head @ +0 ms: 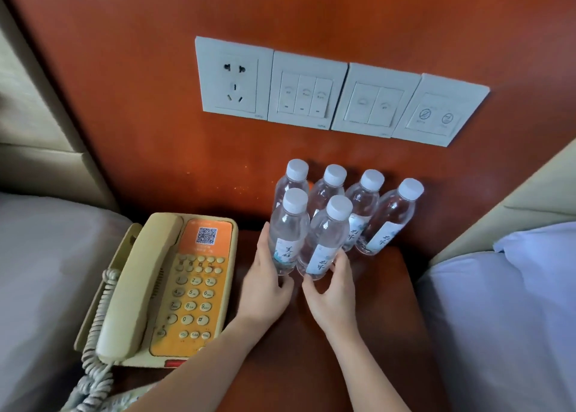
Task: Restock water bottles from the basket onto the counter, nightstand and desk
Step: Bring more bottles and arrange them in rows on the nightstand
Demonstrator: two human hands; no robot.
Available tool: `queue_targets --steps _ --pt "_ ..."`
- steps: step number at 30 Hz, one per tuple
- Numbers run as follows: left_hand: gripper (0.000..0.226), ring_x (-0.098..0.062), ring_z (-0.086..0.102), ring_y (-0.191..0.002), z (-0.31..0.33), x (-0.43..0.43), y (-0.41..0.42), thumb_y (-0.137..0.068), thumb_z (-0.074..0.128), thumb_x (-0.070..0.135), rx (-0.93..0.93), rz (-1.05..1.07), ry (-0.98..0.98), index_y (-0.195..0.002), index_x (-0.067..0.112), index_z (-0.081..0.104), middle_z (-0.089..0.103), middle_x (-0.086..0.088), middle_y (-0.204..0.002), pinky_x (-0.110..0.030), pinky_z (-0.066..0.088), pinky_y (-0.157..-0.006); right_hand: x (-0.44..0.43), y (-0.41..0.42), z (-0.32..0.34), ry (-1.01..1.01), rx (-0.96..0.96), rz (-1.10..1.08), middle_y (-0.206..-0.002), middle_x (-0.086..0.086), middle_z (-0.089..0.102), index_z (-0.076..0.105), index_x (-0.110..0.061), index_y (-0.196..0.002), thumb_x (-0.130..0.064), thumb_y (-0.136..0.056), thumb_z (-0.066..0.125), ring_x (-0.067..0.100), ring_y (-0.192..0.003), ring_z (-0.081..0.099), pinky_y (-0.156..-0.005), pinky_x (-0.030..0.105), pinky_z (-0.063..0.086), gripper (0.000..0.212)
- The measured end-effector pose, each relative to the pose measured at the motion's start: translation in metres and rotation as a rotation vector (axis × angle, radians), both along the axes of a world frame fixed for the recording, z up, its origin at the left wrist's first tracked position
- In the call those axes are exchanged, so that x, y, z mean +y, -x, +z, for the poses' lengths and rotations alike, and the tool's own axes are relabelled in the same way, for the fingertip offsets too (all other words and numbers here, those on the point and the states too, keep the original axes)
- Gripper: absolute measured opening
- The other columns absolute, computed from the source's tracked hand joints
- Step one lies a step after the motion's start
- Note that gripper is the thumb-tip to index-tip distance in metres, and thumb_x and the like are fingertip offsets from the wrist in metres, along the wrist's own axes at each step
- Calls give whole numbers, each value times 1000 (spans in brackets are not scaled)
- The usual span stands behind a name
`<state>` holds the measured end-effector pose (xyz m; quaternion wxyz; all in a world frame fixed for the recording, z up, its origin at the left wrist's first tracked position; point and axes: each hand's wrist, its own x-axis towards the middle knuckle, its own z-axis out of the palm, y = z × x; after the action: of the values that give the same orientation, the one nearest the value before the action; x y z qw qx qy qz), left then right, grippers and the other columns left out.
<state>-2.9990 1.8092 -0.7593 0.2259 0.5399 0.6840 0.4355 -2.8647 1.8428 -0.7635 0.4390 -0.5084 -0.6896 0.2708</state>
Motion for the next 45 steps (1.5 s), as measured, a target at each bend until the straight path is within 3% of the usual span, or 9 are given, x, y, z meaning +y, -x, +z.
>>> queue_targets --steps 3,8,11,15,18,23,27,36,45 --pt "97 -6 62 -108 1 2 1 -80 70 16 -61 7 -18 -153 32 8 55 10 -137 -8 47 -81 -2 2 3 -10 -15 -9 -115 -2 55 41 -21 -125 -7 -76 75 15 -112 54 -97 38 48 61" --pt "103 -9 56 -122 0 3 1 -79 73 24 -106 4 -39 -154 34 2 47 7 -146 -32 52 -96 -1 2 2 71 18 -2 -128 -2 53 40 -18 -132 -8 -79 73 11 -123 50 -105 32 43 63" --pt "115 -13 41 -138 4 1 -1 -74 79 30 -116 -41 -67 -154 28 -3 30 5 -156 -40 47 -103 1 -6 6 136 230 -106 -128 -1 53 41 -16 -137 1 -81 67 8 -123 49 -107 27 38 64" --pt "126 -11 21 -147 3 -1 -3 -66 88 36 -69 -58 -107 -155 20 -1 10 5 -160 -28 38 -111 16 -27 18 117 383 -379 -114 1 56 46 -19 -127 2 -83 64 13 -109 55 -97 31 45 52" --pt "119 -2 34 -139 4 -3 -3 -72 84 35 -74 -33 -73 -154 23 -1 23 7 -158 -12 37 -101 42 -45 27 136 388 -462 -128 4 48 41 -13 -136 -3 -83 69 17 -117 51 -94 24 41 61" --pt "86 -9 50 -126 0 -3 -1 -84 70 10 -102 21 -49 -152 19 17 47 7 -143 -17 40 -102 83 -62 41 263 299 -283 -128 -2 58 39 -21 -134 -9 -77 76 12 -115 57 -94 28 46 69" --pt "76 2 47 -122 -1 -3 -1 -85 71 13 -95 31 -57 -148 18 29 48 13 -138 1 33 -94 90 -69 42 271 166 -260 -109 -11 65 44 -26 -123 -20 -77 80 13 -99 64 -89 35 53 58" --pt "70 -6 54 -117 -2 -4 -1 -86 71 15 -36 51 -71 -143 19 32 54 7 -135 -12 39 -89 36 -79 45 262 146 -187 -100 -33 59 47 -41 -118 -20 -74 81 -13 -92 56 -64 4 44 60" --pt "74 8 48 -113 -6 -1 1 -84 72 10 -62 29 -66 -142 24 29 50 17 -129 4 33 -85 16 -54 38 279 175 -91 -109 -27 61 49 -36 -122 -15 -72 84 -21 -101 54 -77 3 48 65"
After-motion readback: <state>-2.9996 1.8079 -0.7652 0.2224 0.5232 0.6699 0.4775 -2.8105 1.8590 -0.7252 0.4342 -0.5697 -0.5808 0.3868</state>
